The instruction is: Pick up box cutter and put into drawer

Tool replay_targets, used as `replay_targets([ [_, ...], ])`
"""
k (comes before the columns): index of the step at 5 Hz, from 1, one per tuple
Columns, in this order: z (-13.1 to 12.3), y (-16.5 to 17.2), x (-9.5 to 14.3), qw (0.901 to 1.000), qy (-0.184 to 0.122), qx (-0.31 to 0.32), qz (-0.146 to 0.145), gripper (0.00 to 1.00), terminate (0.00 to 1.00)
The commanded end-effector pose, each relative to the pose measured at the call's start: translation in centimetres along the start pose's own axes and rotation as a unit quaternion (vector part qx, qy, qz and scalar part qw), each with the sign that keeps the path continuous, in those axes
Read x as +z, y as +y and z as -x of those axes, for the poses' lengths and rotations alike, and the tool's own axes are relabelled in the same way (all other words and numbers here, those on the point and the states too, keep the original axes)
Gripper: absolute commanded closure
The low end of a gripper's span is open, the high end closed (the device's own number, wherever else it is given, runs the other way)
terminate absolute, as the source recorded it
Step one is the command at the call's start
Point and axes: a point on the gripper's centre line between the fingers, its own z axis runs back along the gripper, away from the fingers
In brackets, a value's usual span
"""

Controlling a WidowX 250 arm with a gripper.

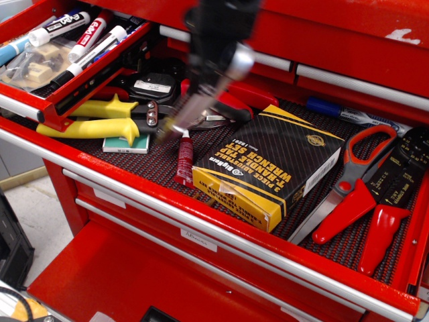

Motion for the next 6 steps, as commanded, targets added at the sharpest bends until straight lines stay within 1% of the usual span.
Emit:
replay_targets([
  [1,3.4,5.5,4.7,0.9968,0.027,-0.036,-0.066,1.0,0.0],
  [2,5.4,7.5,9.2,0.9923,0.071,-0.053,-0.087,1.0,0.0],
  [3,7.5,8.6,11.0,0.9885,0.088,-0.065,-0.104,1.0,0.0],
  [4,9.4,9.2,9.6,0.9838,0.099,-0.083,-0.125,1.0,0.0],
  [5,11.2,8.8,7.5,0.9811,0.107,-0.079,-0.14,1.0,0.0],
  [6,12.6,7.9,4.9,0.9785,0.104,-0.095,-0.151,1.0,0.0],
])
